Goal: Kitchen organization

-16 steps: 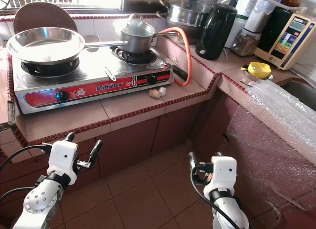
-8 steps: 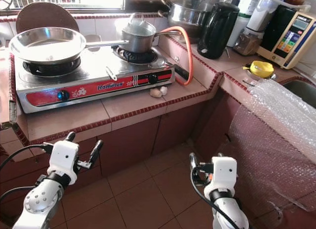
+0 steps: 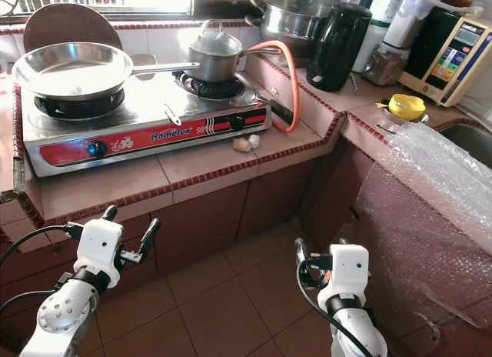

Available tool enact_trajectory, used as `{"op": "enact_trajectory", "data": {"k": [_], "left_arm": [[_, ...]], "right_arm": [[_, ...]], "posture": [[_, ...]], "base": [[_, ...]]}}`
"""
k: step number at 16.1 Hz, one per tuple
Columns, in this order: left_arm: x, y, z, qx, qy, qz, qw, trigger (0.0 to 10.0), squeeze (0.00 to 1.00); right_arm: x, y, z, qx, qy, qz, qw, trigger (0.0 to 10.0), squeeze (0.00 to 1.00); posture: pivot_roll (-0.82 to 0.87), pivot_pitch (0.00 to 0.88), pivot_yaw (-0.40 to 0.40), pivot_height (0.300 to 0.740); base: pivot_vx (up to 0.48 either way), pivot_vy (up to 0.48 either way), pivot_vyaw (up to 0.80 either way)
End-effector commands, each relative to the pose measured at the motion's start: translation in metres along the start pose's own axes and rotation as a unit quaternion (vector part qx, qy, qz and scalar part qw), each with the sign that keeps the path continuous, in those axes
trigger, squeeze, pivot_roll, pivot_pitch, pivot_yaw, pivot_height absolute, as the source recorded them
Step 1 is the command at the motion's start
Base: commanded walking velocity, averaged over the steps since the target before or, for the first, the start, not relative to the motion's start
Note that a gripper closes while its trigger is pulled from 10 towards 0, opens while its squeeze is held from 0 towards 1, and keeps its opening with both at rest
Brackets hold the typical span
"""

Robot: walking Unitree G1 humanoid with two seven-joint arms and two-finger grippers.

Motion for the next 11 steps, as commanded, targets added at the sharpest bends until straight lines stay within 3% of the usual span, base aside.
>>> {"op": "enact_trajectory", "data": {"k": [1,11], "left_arm": [[-0.0025,0.0028,0.0008,-0.007,-0.002,0.002,1.000,10.0,0.00],[-0.0016,0.0041,0.0087,-0.018,-0.014,0.022,1.000,10.0,0.00]], "right_arm": [[-0.0062,0.0020,-0.0007,0.001,-0.008,-0.006,1.000,10.0,0.00],[-0.0003,-0.0003,0.0085,-0.005,-0.002,0.004,1.000,10.0,0.00]], "posture": [[0.21,0.000,-0.114,0.740],[0.22,0.000,-0.089,0.740]], "base": [[0.000,0.000,0.00],[0.000,0.000,0.00]]}}
Point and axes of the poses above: a point about 5 cm out from each wrist's last joint towards the gripper, its own z axis pointing out of the wrist towards the gripper, its own y axis along the axis of the wrist's last joint, x = y × z, the point moved 2 cm from there along z, pointing out of the wrist towards the gripper, and after that the axes turned 6 degrees about z, right-handed, at the moved point
